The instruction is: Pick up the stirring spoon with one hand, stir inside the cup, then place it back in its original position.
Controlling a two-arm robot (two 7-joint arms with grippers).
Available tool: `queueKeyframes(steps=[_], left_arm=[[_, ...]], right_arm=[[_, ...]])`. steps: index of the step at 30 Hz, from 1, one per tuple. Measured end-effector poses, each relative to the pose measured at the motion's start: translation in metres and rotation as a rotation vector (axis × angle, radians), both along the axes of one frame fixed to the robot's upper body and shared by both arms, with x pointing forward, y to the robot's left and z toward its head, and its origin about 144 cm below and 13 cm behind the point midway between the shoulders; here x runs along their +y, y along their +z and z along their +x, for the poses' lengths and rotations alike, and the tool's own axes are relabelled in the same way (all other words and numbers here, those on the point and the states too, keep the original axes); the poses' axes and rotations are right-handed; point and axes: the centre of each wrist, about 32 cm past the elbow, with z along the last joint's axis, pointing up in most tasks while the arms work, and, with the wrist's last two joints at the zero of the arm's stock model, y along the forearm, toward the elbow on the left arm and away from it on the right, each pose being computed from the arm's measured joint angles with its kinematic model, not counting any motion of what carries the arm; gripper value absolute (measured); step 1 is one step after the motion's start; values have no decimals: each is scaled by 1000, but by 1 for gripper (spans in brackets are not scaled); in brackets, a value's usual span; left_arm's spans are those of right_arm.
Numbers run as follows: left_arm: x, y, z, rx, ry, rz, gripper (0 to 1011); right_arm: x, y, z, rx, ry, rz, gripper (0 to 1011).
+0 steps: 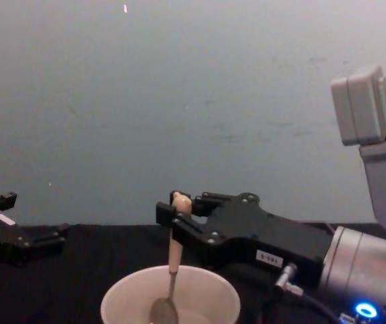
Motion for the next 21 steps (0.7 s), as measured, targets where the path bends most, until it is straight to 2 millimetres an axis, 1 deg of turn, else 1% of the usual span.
queueKeyframes(steps=[6,21], left_arm=[[0,0,0,0,0,0,1001],[0,0,0,0,0,0,1001]], right_arm=[[-5,0,4,-1,-31,-4,214],[-17,0,2,5,-58,-6,214]])
